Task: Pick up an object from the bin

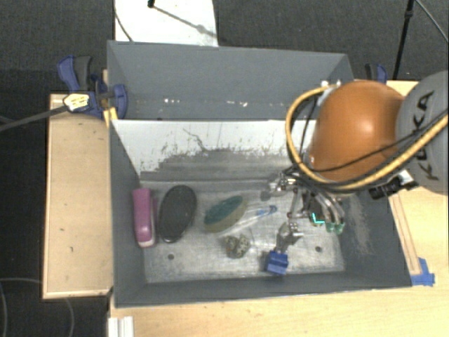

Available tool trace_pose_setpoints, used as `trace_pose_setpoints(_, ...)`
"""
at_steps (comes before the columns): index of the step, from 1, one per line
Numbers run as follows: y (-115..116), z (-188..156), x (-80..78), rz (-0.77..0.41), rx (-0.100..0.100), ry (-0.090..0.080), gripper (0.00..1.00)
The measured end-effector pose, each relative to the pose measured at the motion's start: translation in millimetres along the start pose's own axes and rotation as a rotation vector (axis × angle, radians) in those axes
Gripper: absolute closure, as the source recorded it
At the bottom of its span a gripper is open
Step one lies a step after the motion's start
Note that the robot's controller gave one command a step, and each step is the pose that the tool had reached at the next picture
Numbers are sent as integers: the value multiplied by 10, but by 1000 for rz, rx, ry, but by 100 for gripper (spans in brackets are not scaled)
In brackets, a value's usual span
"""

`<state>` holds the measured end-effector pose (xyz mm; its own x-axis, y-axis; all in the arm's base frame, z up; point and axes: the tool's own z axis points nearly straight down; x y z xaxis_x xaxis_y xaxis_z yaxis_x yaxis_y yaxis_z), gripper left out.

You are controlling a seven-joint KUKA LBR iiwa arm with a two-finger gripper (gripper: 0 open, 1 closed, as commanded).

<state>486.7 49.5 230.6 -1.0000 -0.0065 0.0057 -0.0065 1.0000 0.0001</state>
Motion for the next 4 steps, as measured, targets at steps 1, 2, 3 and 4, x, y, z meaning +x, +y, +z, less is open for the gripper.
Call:
trace_pose_setpoints(1,-41,1178,-3,-106,0,0,0)
trace_pose_setpoints(2,164,1553,9,208,-2,-5,0)
trace_pose_setpoints(3,155,1538,-4,210,-2,-9,100)
trace_pose_setpoints(4,2,-22,-200,139,-2,-16,100)
